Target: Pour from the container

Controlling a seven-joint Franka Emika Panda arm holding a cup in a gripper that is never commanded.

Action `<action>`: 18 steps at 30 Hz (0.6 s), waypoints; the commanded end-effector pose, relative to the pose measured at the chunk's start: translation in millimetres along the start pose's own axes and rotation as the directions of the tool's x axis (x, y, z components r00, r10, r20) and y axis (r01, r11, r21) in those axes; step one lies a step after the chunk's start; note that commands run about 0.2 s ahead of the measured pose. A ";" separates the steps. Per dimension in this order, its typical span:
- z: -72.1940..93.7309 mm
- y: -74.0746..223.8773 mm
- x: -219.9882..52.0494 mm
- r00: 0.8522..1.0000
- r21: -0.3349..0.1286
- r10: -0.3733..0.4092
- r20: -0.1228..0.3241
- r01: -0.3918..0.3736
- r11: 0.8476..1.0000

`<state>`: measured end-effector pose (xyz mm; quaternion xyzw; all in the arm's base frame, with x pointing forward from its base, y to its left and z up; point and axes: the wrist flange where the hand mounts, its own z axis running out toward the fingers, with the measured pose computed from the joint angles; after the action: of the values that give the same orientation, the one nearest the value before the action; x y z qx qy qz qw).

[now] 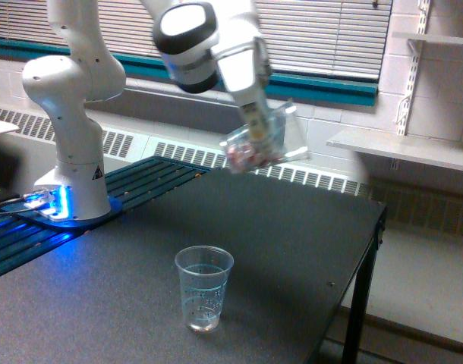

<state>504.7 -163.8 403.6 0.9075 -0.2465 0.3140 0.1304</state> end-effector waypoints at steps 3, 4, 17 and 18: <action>5.0 53.7 -22.1 0.997 -0.040 0.079 0.004 -0.079 0.996; 6.4 58.8 -26.9 0.996 -0.045 0.083 0.009 -0.083 0.996; 17.4 109.5 -76.7 0.995 -0.116 0.067 0.072 -0.059 0.992; 17.9 111.8 -79.0 0.995 -0.120 0.061 0.075 -0.052 0.991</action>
<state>413.2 -230.8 352.3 0.9057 -0.2853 0.2672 0.1639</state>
